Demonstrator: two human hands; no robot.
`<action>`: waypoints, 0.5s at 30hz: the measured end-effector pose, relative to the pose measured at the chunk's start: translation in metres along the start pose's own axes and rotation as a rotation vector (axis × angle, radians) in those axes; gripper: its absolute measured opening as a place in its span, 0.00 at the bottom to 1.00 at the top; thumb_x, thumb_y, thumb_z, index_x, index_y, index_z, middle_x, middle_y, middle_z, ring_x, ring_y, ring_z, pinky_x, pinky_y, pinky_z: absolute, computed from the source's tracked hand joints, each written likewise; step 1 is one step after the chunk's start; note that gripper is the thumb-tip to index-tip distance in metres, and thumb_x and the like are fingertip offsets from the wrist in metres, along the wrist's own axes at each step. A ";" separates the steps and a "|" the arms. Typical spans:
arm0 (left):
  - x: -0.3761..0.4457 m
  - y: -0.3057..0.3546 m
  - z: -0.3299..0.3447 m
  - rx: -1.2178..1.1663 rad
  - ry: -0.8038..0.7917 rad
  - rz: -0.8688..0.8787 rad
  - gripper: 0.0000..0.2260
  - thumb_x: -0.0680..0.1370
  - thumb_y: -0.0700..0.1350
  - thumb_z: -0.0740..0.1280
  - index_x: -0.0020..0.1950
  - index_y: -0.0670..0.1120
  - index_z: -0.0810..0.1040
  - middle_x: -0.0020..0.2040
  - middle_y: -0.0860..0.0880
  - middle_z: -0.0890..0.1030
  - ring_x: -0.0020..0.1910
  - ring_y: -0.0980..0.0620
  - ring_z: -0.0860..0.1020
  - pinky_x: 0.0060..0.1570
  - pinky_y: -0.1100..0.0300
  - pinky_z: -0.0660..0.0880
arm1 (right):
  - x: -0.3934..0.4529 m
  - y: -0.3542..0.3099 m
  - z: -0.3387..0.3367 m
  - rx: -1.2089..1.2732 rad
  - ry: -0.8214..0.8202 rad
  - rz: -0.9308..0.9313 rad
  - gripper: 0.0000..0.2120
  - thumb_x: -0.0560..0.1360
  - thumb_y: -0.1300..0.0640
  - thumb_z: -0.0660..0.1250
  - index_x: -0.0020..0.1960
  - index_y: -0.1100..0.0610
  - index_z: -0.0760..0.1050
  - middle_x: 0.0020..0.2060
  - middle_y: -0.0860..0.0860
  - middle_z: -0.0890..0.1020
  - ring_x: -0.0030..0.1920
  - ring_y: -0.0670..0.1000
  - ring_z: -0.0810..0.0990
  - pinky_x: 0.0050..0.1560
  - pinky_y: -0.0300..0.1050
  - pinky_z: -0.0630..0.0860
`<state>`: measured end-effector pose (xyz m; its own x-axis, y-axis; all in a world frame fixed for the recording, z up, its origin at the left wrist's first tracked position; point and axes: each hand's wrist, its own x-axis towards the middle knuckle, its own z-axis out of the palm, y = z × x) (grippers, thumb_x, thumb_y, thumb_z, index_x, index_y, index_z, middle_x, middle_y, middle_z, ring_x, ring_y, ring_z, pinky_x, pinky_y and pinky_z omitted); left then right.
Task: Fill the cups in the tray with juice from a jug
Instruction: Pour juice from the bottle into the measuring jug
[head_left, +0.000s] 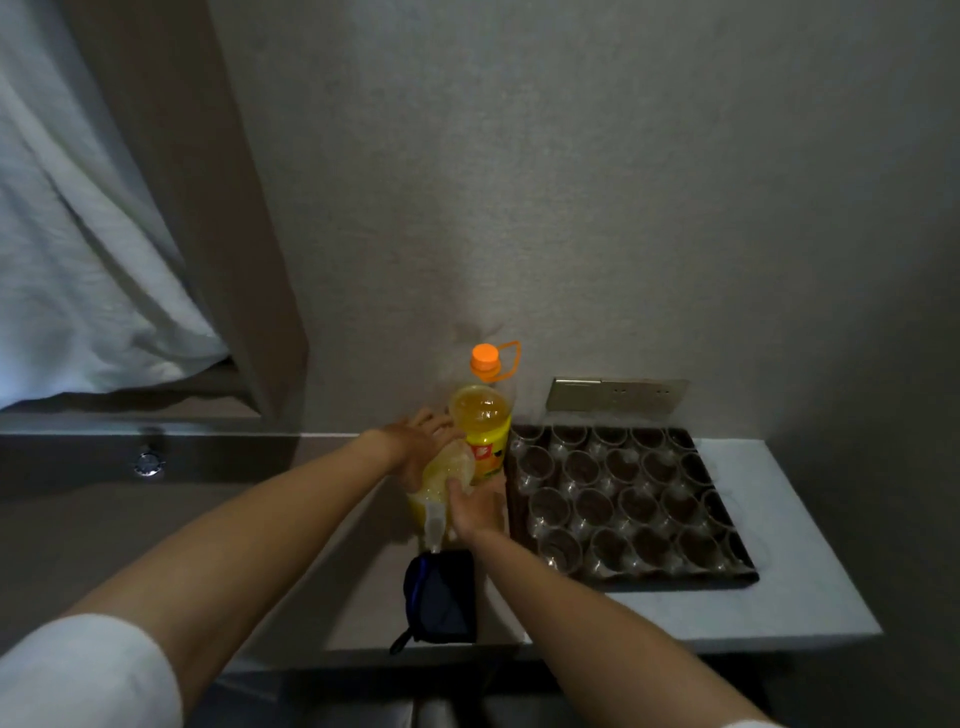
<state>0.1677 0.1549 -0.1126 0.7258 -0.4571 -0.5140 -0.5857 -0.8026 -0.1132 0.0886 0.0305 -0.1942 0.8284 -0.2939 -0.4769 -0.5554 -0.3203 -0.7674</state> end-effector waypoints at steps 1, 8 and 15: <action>0.001 0.000 0.001 0.033 -0.041 0.005 0.51 0.71 0.47 0.77 0.83 0.51 0.46 0.82 0.46 0.47 0.80 0.40 0.50 0.75 0.42 0.61 | -0.002 0.004 0.005 0.005 -0.033 0.041 0.41 0.79 0.40 0.66 0.82 0.57 0.53 0.74 0.61 0.69 0.72 0.64 0.71 0.70 0.54 0.68; 0.010 0.007 0.010 0.181 -0.046 0.122 0.59 0.66 0.43 0.82 0.83 0.58 0.42 0.83 0.53 0.40 0.82 0.45 0.46 0.72 0.46 0.68 | -0.021 0.014 0.037 -0.012 -0.201 0.009 0.30 0.77 0.41 0.68 0.75 0.51 0.68 0.69 0.54 0.78 0.67 0.57 0.77 0.64 0.47 0.73; 0.012 0.014 0.006 0.179 -0.041 0.108 0.59 0.66 0.48 0.83 0.82 0.60 0.43 0.84 0.52 0.44 0.82 0.42 0.49 0.75 0.43 0.63 | -0.020 0.013 0.025 -0.123 -0.188 -0.021 0.16 0.81 0.46 0.65 0.64 0.53 0.78 0.60 0.56 0.83 0.59 0.59 0.81 0.53 0.46 0.74</action>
<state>0.1661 0.1408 -0.1257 0.6422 -0.5180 -0.5650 -0.7166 -0.6674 -0.2026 0.0670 0.0547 -0.2052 0.8323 -0.1171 -0.5419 -0.5335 -0.4349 -0.7254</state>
